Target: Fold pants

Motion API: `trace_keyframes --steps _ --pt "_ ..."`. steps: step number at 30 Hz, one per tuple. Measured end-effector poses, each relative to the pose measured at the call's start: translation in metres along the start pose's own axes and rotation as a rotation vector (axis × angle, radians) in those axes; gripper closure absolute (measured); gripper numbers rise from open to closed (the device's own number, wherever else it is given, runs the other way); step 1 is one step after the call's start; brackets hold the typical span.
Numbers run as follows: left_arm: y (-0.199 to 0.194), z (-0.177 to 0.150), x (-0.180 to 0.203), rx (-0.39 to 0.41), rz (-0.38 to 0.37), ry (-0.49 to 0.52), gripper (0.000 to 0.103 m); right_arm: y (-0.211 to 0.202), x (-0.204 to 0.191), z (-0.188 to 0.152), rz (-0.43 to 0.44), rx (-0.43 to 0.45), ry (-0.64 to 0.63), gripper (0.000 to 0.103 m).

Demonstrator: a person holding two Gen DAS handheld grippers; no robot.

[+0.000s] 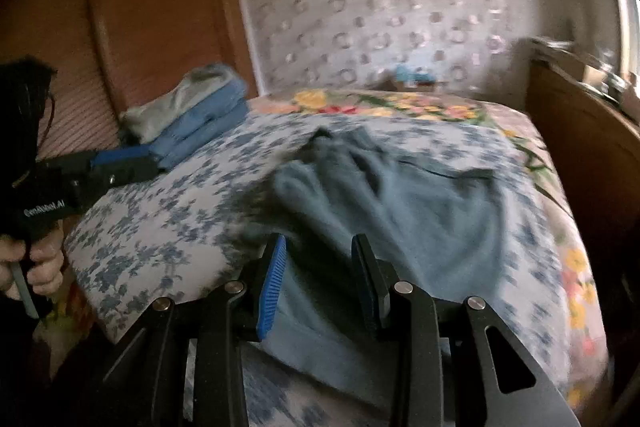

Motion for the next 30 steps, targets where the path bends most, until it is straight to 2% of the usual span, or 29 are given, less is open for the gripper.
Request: trace_keyframes --steps 5,9,18,20,22,24,26,30 --pt "0.000 0.003 -0.011 0.009 0.007 -0.002 0.059 0.029 -0.025 0.014 0.072 -0.037 -0.082 0.068" --pt "-0.003 0.002 -0.020 0.015 0.009 -0.019 0.059 0.056 -0.040 0.018 0.083 -0.091 -0.153 0.068" --pt "-0.011 -0.009 -0.034 0.010 0.020 -0.038 0.059 0.101 -0.068 0.024 0.063 -0.191 -0.253 0.068" --pt "-0.011 -0.011 -0.035 0.010 0.020 -0.042 0.059 0.108 -0.074 0.022 0.040 -0.209 -0.286 0.068" --pt "-0.011 -0.011 -0.036 0.011 0.023 -0.042 0.059 0.114 -0.077 0.019 -0.018 -0.217 -0.323 0.068" --pt "-0.011 -0.013 -0.037 0.011 0.024 -0.045 0.059 0.115 -0.079 0.017 -0.030 -0.210 -0.333 0.078" --pt "-0.010 -0.014 -0.038 0.010 0.026 -0.045 0.059 0.115 -0.077 0.018 -0.055 -0.200 -0.330 0.096" --pt "-0.009 -0.016 -0.038 0.006 0.026 -0.044 0.059 0.105 -0.067 0.026 -0.032 -0.148 -0.273 0.100"
Point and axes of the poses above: each gripper's, at about its wrist camera, not at the fingertips, and y roughly the way its jaws point, x to its right, z to its top, the point moved 2 cm from there along y, roughly the way its jaws point, and after that the axes turned 8 degrees about -z, right-handed, at the moved point
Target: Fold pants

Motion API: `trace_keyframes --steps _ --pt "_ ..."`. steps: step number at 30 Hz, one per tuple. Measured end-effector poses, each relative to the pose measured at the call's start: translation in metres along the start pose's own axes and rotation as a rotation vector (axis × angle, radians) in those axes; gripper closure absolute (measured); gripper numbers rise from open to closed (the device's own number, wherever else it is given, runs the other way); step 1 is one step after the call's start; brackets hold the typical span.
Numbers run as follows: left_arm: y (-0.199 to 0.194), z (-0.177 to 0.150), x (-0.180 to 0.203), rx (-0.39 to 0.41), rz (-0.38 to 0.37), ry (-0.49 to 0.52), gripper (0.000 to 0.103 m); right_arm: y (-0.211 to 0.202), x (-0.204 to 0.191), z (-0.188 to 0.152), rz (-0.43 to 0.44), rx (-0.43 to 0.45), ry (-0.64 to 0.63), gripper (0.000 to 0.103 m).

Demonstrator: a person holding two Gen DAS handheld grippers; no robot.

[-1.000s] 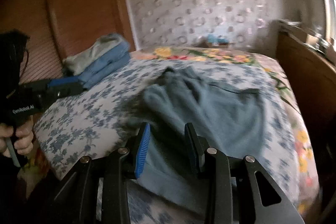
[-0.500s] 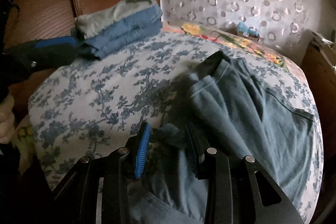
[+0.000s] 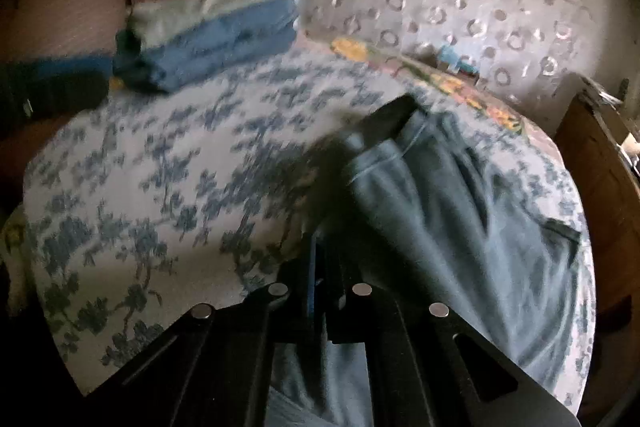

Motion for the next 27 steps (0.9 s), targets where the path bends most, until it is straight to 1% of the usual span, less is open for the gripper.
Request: trace_keyframes --steps 6,10,13,17,27 --pt "0.014 -0.001 0.015 -0.021 -0.021 0.015 0.059 -0.033 0.043 0.005 -0.025 0.104 0.134 0.101" --pt "0.025 0.001 0.027 -0.036 -0.040 0.027 0.059 -0.043 0.080 0.001 -0.059 0.134 0.201 0.101" --pt "0.032 0.005 0.037 -0.043 -0.053 0.034 0.059 -0.042 0.107 -0.002 -0.079 0.132 0.240 0.101" --pt "0.041 0.008 0.047 -0.052 -0.064 0.045 0.059 -0.034 0.136 -0.004 -0.103 0.116 0.255 0.101" --pt "0.060 0.011 0.062 -0.079 -0.077 0.061 0.059 0.003 0.183 0.009 -0.186 0.056 0.243 0.101"
Point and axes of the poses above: each gripper's, at about its wrist camera, not at the fingertips, and y roughly the way its jaws point, x to its right, z to its top, the point moved 2 cm from there along y, roughly the way its jaws point, and after that the axes turned 8 degrees about -z, right-handed, at the moved point
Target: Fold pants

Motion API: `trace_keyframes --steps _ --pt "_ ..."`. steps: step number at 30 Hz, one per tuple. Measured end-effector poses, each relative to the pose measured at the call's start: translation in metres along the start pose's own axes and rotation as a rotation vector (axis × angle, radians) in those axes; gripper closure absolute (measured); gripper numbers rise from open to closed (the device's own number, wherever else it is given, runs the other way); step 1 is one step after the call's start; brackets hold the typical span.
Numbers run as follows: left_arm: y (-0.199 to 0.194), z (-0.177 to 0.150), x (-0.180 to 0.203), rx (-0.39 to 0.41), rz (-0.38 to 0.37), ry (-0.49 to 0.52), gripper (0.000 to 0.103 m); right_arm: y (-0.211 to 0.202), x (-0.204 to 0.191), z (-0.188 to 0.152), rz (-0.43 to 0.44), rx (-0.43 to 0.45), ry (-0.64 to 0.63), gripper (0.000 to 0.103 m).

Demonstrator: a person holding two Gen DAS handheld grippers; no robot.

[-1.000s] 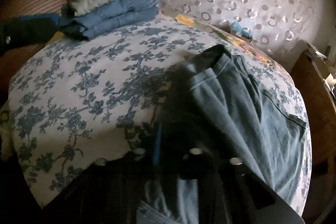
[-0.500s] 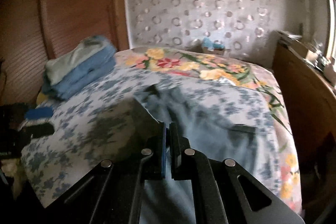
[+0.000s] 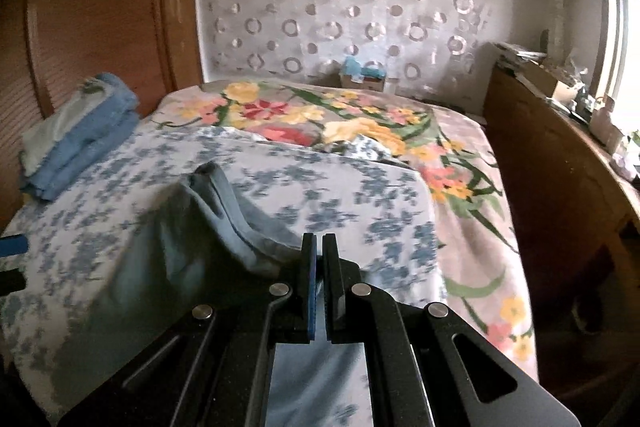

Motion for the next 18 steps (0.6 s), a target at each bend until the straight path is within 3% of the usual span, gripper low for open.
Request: trace_keyframes --steps 12,18 --pt "0.011 -0.003 0.003 -0.024 -0.005 -0.008 0.059 0.019 0.009 0.009 -0.073 -0.021 0.016 0.101" --pt "0.015 -0.004 0.009 -0.030 -0.016 -0.001 0.059 0.012 0.003 -0.003 0.060 -0.039 0.063 0.100"
Point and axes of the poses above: each gripper's, at about its wrist camera, not at the fingertips, and y roughly the way its jaws point, x to its right, z to its top, the point moved 2 cm from there along y, roughly the way its jaws point, and after that the axes turned 8 degrees about -z, right-handed, at the moved point
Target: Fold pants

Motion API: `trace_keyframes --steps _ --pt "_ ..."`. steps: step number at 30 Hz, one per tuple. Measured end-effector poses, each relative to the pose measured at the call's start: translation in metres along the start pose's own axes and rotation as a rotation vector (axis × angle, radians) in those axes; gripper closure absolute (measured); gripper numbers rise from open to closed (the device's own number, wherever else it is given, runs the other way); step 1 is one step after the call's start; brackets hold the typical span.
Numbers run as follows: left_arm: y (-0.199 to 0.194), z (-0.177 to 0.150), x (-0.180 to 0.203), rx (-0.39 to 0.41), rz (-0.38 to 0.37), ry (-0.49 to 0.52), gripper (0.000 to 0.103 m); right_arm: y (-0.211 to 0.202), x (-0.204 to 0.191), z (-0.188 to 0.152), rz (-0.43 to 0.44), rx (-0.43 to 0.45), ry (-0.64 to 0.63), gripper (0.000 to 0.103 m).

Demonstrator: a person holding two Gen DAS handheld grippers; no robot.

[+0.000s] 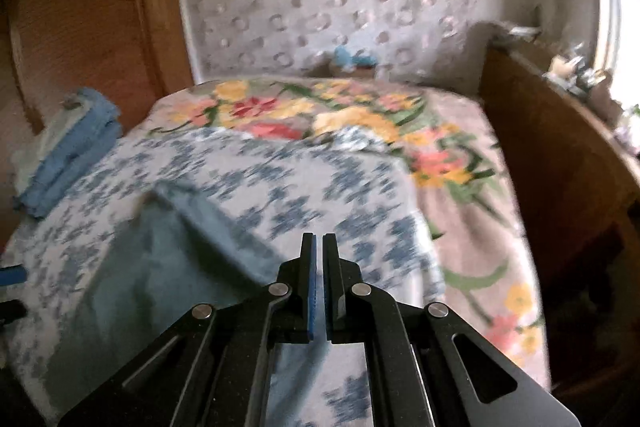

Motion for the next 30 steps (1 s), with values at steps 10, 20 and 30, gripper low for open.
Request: trace_keyframes --steps 10,20,30 --pt "0.018 -0.008 0.016 -0.041 -0.031 0.016 0.059 0.017 0.007 -0.008 -0.019 -0.081 -0.003 0.075" --pt "0.022 -0.012 0.017 -0.055 -0.033 0.014 0.059 0.028 -0.001 0.000 0.000 -0.094 -0.059 0.090" --pt "0.024 -0.017 0.020 -0.068 -0.037 0.012 0.059 0.018 0.002 0.005 -0.120 -0.036 -0.091 0.098"
Point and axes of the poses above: each gripper's, at about its wrist camera, not at the fingertips, and y roughly the way its jaws point, x to its right, z to its top, the point moved 2 cm from there along y, roughly the way its jaws point, and after that the axes turned 8 degrees about -z, right-handed, at the moved point
